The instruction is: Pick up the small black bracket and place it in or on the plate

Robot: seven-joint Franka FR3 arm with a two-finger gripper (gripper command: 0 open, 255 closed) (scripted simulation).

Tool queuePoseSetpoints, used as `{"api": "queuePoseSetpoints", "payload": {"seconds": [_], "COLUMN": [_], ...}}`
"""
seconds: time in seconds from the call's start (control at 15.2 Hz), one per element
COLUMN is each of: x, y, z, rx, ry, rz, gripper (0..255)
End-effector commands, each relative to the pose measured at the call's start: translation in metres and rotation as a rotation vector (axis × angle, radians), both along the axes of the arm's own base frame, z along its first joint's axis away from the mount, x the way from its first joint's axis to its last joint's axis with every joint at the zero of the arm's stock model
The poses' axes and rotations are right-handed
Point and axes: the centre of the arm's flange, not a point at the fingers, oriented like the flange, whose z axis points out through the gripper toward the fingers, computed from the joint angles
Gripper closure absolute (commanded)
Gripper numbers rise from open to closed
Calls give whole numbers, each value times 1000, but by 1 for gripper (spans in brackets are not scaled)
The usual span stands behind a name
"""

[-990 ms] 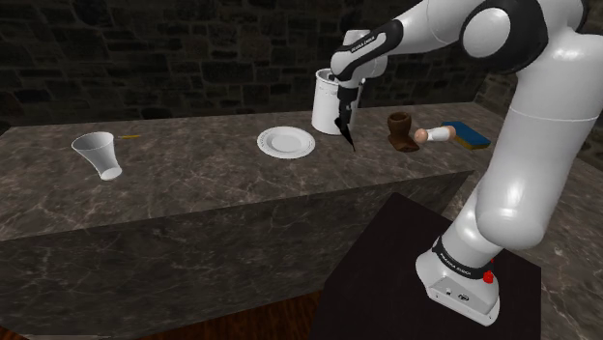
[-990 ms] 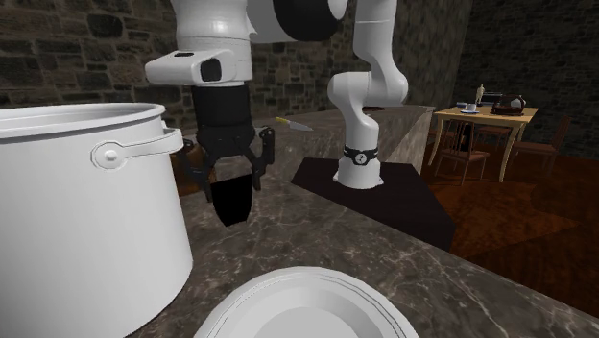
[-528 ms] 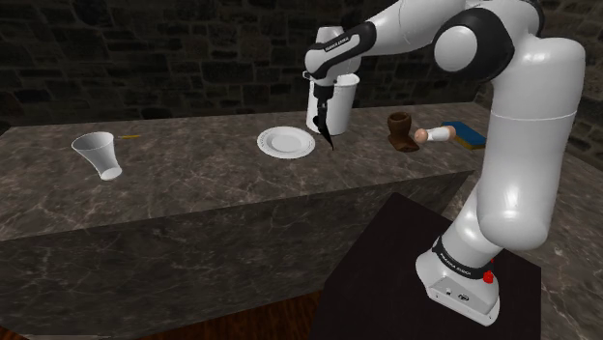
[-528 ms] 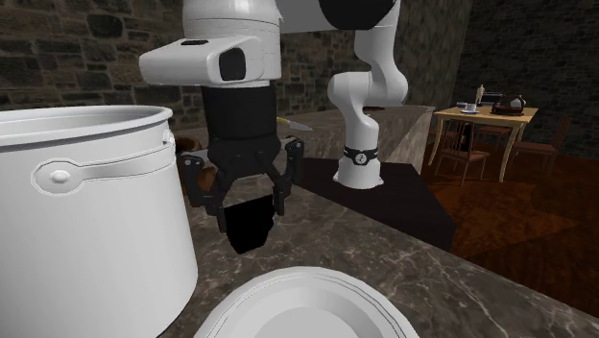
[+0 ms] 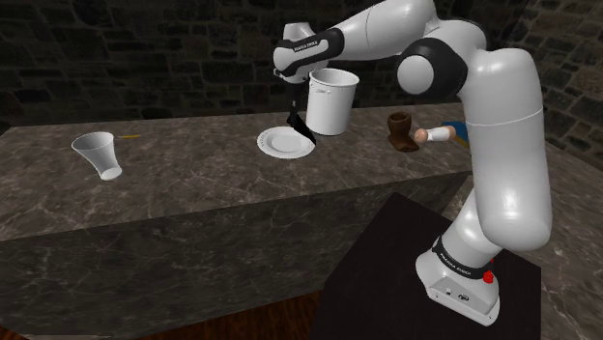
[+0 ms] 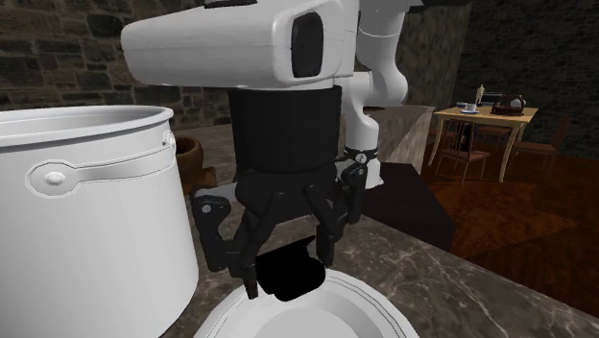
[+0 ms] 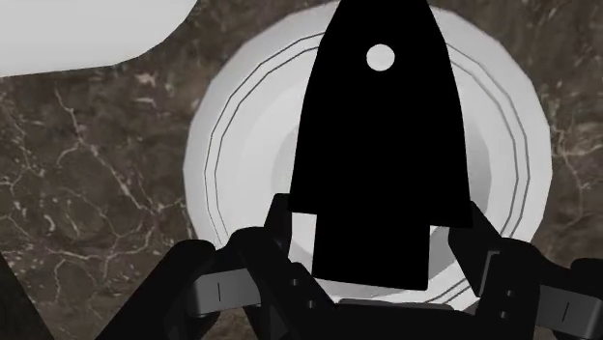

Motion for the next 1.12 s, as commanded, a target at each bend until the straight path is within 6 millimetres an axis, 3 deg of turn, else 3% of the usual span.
{"api": "queuePoseSetpoints", "payload": {"seconds": [0.0, 0.26, 1.06], "x": [18, 64, 64], "y": [16, 55, 55], "z": [1, 1, -62], "rx": [0, 0, 0], "ry": [0, 0, 0], "rz": [0, 0, 0], "gripper": [255, 255, 255]}}
